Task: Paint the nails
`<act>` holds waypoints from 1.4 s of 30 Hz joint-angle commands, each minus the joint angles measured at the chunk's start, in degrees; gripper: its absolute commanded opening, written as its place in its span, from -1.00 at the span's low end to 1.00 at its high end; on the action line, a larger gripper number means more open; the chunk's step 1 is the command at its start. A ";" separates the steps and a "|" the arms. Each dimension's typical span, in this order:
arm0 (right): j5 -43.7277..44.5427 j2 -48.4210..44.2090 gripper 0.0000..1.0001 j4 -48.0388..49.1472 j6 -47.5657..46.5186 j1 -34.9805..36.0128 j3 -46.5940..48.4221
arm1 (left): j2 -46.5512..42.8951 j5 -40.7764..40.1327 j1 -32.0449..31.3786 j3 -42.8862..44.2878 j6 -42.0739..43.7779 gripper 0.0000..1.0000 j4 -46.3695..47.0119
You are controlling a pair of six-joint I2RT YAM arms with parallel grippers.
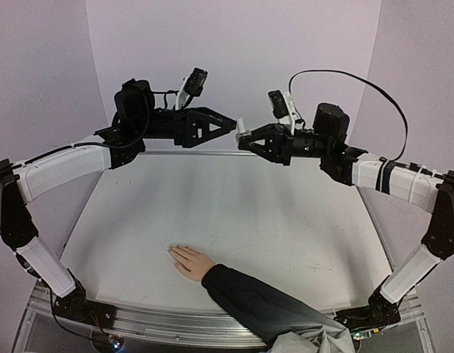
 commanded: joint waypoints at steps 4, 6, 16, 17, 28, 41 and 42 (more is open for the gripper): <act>-9.05 1.99 -1.00 9.76 6.92 0.11 3.20 | 3.58 5.35 -1.17 5.76 -3.79 0.29 7.96; -9.43 2.00 -1.00 10.14 7.15 0.07 3.21 | 3.70 3.97 -1.16 5.77 -4.03 0.28 8.20; -9.94 1.06 -1.00 10.91 7.20 0.07 2.35 | 2.29 -7.74 -0.24 1.88 -4.19 0.51 8.35; -9.83 1.04 -1.00 10.91 7.19 0.07 2.21 | 2.07 -8.98 -0.27 1.50 -4.37 0.50 8.32; -9.59 2.56 -1.00 10.91 7.61 0.07 3.39 | 3.64 -0.84 -1.49 4.28 -3.92 0.08 8.41; -6.74 2.76 -1.00 10.69 7.07 0.07 3.67 | 4.97 -3.64 -1.59 4.70 -3.34 -0.83 7.71; -4.74 2.52 -1.00 10.31 6.27 0.13 3.47 | 4.58 -5.32 -1.59 4.31 -2.24 -0.92 6.77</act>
